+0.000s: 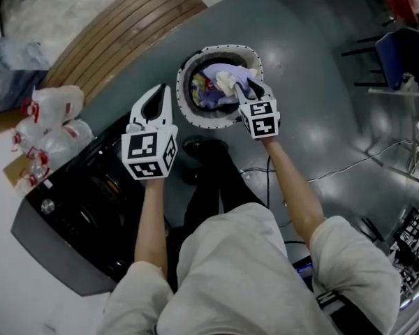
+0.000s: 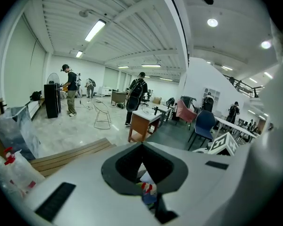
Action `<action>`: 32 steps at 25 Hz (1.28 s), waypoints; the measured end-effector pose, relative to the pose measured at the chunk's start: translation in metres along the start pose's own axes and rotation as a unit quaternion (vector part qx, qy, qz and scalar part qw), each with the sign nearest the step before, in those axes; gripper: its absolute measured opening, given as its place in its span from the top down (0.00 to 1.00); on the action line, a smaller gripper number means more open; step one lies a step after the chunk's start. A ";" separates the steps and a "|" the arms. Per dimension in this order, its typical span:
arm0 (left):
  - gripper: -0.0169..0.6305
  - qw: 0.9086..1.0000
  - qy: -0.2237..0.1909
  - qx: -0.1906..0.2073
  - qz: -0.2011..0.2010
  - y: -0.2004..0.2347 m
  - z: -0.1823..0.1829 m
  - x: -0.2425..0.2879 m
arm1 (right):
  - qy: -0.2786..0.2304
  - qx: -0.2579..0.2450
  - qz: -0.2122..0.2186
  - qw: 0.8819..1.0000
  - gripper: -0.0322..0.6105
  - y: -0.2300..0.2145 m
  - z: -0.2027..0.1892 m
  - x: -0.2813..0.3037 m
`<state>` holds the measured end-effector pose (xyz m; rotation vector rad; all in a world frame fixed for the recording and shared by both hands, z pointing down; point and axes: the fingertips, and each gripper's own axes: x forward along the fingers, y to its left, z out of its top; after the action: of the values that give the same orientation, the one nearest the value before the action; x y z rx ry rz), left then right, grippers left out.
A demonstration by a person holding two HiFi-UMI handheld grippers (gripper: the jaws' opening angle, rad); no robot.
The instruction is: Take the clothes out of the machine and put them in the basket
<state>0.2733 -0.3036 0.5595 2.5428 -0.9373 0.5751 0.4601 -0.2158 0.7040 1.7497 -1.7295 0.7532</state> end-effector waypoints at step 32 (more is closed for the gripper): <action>0.95 0.977 -0.083 -0.033 0.195 0.073 0.040 -0.189 | -0.161 -0.136 0.171 0.963 0.91 0.159 0.163 -0.094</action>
<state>0.1025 -0.2751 0.4476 2.3865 -1.5082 0.4309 0.3013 -0.2715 0.5241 1.4632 -2.2716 0.3499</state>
